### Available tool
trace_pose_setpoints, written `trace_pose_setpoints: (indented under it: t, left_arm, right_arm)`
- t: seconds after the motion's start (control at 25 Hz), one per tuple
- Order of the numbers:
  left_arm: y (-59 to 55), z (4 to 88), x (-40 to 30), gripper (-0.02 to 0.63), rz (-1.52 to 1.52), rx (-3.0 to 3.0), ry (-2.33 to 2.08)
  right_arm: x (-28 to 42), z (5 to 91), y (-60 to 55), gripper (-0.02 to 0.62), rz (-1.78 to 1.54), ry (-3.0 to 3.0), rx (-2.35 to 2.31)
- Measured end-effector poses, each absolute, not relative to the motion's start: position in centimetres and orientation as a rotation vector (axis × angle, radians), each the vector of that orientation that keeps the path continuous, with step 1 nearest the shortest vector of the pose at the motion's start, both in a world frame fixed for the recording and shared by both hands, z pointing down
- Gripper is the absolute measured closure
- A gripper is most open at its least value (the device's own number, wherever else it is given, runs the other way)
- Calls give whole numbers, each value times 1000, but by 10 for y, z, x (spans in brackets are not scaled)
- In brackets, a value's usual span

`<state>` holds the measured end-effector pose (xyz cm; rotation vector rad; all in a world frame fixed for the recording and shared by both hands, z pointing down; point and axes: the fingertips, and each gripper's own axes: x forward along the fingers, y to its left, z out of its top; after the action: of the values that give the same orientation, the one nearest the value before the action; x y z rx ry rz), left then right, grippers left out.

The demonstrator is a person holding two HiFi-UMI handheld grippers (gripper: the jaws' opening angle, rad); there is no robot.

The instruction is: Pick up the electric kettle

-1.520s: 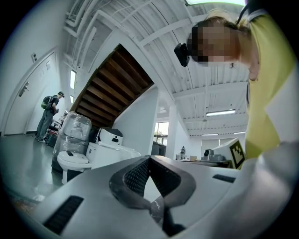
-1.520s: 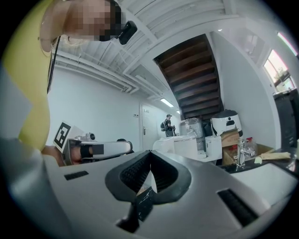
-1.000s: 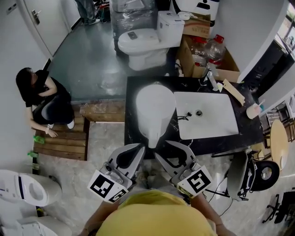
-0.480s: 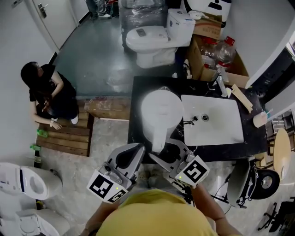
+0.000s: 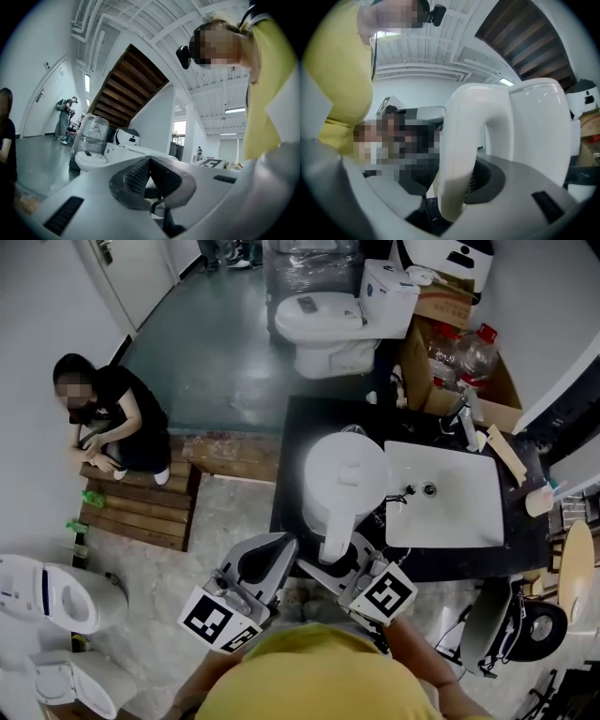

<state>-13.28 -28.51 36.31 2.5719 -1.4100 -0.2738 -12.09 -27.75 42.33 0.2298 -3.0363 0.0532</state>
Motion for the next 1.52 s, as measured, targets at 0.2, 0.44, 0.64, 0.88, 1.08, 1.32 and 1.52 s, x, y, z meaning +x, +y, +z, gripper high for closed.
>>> trace_pose_setpoints:
  t: [0.2, 0.44, 0.64, 0.88, 1.08, 1.32, 1.52]
  left_arm:
    - [-285, 365, -135, 597, -270, 2562, -1419]
    - [-284, 366, -135, 597, -268, 2558, -1420]
    - [-283, 367, -138, 597, -263, 2554, -1429]
    - [-283, 368, -139, 597, -261, 2551, -1433]
    - [-282, 366, -138, 597, -265, 2558, -1429]
    - [-279, 361, -136, 597, -278, 2576, -1415]
    - [-277, 359, -132, 597, -286, 2592, -1397]
  right_arm:
    - [-121, 418, -283, 483, 88, -3087, 259]
    - [-121, 416, -282, 488, 86, -3106, 271]
    - [-121, 411, -286, 488, 112, -3125, 324]
    - [-122, 407, -284, 488, 73, -3117, 325]
    - [-123, 396, -282, 488, 46, -3130, 343]
    - [-121, 380, -279, 488, 22, -3131, 383]
    - [-113, 369, -276, 488, -7, -3118, 438]
